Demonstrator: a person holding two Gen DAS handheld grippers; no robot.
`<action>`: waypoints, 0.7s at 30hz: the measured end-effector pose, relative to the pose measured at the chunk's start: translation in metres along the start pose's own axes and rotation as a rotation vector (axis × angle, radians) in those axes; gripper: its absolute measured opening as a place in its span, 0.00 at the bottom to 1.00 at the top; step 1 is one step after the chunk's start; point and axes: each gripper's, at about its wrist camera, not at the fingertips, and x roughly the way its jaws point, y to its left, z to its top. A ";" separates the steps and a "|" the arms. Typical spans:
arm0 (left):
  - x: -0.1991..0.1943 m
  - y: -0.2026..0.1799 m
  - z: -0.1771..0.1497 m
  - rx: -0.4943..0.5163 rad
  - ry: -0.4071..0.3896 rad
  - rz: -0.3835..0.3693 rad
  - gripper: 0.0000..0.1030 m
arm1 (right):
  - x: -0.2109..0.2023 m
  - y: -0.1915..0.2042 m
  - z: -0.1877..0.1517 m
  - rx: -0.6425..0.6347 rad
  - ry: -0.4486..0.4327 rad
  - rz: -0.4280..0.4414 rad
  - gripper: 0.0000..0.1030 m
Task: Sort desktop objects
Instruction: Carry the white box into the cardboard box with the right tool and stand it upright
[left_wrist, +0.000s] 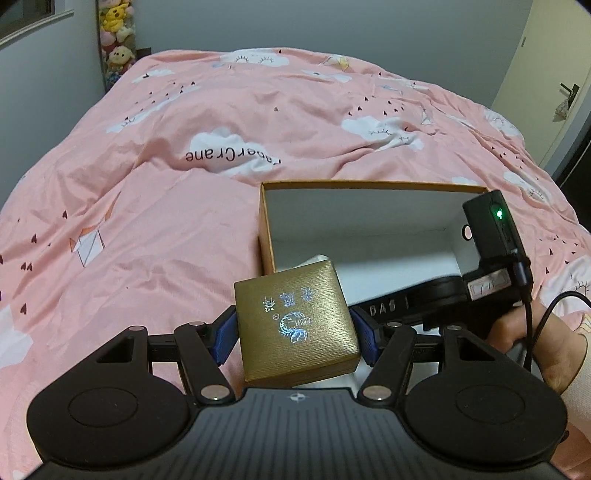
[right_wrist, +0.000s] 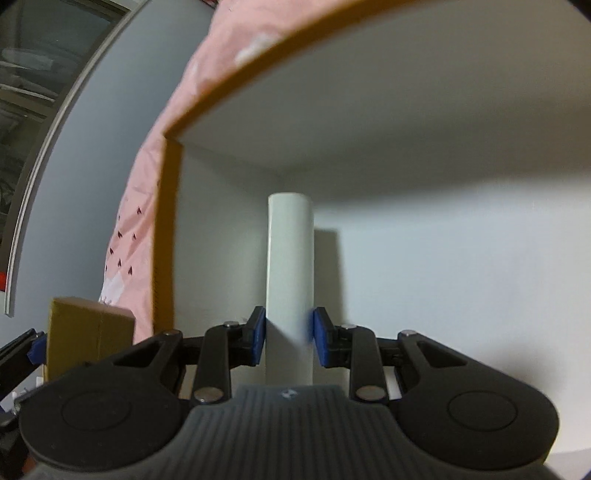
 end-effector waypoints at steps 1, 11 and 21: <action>0.001 0.000 0.000 -0.001 0.004 0.002 0.72 | 0.001 0.000 -0.002 -0.011 -0.001 -0.008 0.29; 0.003 -0.003 -0.001 0.018 0.007 0.007 0.72 | 0.008 0.010 0.004 -0.014 0.051 -0.041 0.29; 0.003 -0.008 0.011 0.048 -0.007 -0.004 0.72 | 0.012 0.026 -0.002 -0.098 0.093 -0.183 0.35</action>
